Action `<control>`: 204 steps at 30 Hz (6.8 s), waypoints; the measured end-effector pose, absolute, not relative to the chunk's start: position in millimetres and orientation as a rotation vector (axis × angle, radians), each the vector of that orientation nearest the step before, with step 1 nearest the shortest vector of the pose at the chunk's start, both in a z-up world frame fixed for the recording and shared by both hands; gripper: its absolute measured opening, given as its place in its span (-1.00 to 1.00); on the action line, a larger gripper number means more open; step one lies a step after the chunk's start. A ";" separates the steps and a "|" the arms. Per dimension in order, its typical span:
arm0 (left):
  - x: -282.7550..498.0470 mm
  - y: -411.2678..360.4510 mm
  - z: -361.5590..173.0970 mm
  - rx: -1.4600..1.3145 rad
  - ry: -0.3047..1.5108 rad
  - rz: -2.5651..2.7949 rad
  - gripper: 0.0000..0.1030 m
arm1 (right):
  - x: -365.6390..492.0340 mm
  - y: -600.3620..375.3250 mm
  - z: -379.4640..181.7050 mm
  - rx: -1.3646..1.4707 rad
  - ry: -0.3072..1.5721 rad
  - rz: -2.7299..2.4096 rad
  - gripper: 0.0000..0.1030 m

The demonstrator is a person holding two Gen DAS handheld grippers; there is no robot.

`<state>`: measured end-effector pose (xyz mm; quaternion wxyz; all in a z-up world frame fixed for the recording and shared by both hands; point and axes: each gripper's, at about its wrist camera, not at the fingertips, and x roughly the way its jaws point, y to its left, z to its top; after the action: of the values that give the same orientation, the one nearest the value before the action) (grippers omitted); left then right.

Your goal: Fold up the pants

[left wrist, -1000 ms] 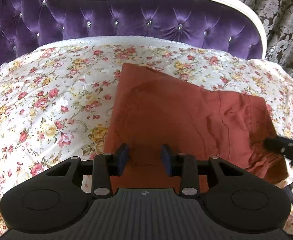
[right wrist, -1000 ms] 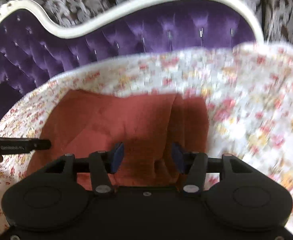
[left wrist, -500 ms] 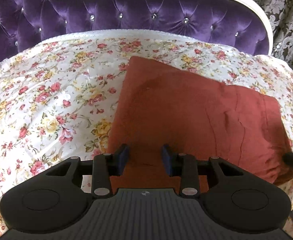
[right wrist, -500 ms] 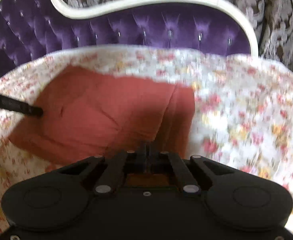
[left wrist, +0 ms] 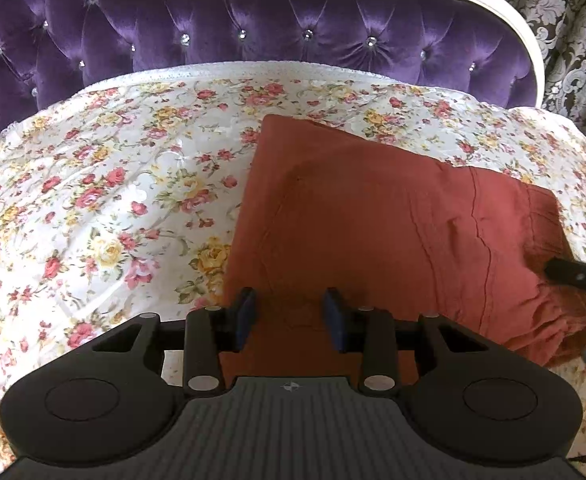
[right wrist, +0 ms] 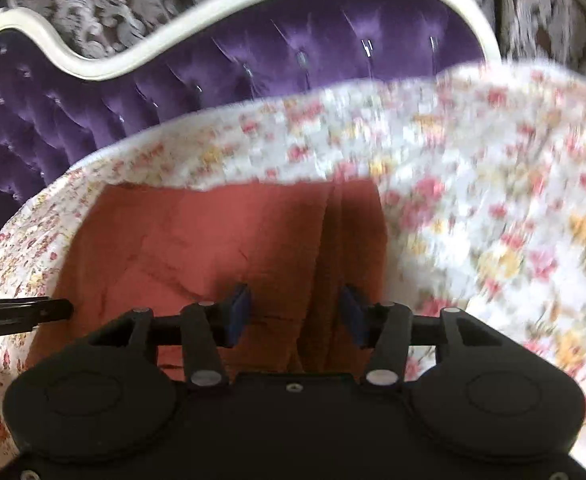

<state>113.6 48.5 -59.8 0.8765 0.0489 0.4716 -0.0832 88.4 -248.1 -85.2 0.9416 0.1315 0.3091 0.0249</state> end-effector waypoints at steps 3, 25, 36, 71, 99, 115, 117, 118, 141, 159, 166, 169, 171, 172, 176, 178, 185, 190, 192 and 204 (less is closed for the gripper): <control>110.2 55.1 -57.1 0.105 0.977 -0.167 -0.30 | 90.2 -255.6 -92.2 0.345 0.640 0.069 0.16; 123.4 46.4 -73.0 0.197 0.954 -0.194 -0.26 | 70.3 -273.2 -90.6 0.320 0.562 0.016 -0.05; 124.9 76.7 -82.2 0.066 0.939 -0.227 0.17 | 74.6 -289.4 -104.5 0.465 0.601 0.043 0.52; 154.6 65.8 -90.3 0.015 0.972 -0.303 0.49 | 91.0 -273.6 -106.4 0.378 0.580 0.153 0.54; 151.9 58.0 -89.5 0.020 0.965 -0.276 0.35 | 91.7 -266.7 -106.6 0.318 0.585 0.137 0.54; 127.0 50.7 -78.1 0.031 0.831 -0.228 -0.78 | 82.1 -247.7 -80.9 0.175 0.495 0.144 -0.38; 122.6 48.1 -71.4 0.058 0.783 -0.202 -0.78 | 82.3 -239.7 -69.3 0.122 0.457 0.161 -0.41; 120.9 46.9 -66.9 0.084 0.756 -0.186 -0.79 | 84.1 -236.7 -63.1 0.111 0.437 0.178 -0.41; 160.2 81.0 -55.7 0.045 0.841 -0.066 -0.59 | 126.0 -222.5 -50.2 0.096 0.421 0.151 -0.05; 106.1 58.7 -48.7 0.080 0.889 -0.005 -0.60 | 64.3 -187.9 -56.6 0.033 0.446 0.137 -0.10; 66.2 41.3 -26.9 0.101 0.860 0.040 -0.60 | 34.8 -189.9 -53.5 0.102 0.465 0.140 -0.08; 54.3 36.2 -20.5 0.102 0.861 0.047 -0.60 | 24.3 -191.4 -53.7 0.114 0.482 0.127 -0.04; 46.4 32.4 -16.3 0.118 0.853 0.047 -0.60 | 17.4 -191.1 -53.5 0.106 0.485 0.093 0.07; 42.5 31.0 -14.5 0.118 0.847 0.045 -0.60 | 14.3 -191.2 -53.1 0.103 0.486 0.082 0.07; 28.0 25.4 -7.2 0.113 0.828 0.031 -0.60 | 3.1 -193.2 -51.6 0.119 0.483 0.077 0.11; 23.6 21.2 -5.3 0.125 0.827 0.006 -0.60 | -2.2 -194.0 -50.8 0.127 0.481 0.080 0.18; 12.4 13.7 -9.5 0.141 0.861 -0.016 -0.60 | -14.8 -193.6 -47.8 0.140 0.475 0.074 0.20; 7.6 16.6 -16.1 0.118 0.906 -0.018 -0.60 | -18.8 -189.7 -47.7 0.123 0.481 0.072 0.21; 6.1 17.2 -17.0 0.113 0.918 -0.015 -0.60 | -19.3 -188.5 -48.4 0.117 0.483 0.072 0.21; 5.9 18.8 -17.9 0.096 0.928 -0.009 -0.60 | -18.4 -181.9 -50.1 0.103 0.505 0.079 0.21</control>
<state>5.9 18.8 -17.9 0.8932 0.0463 0.4473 -0.0044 -18.4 -181.9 -50.1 0.9662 0.0507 0.2496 0.0390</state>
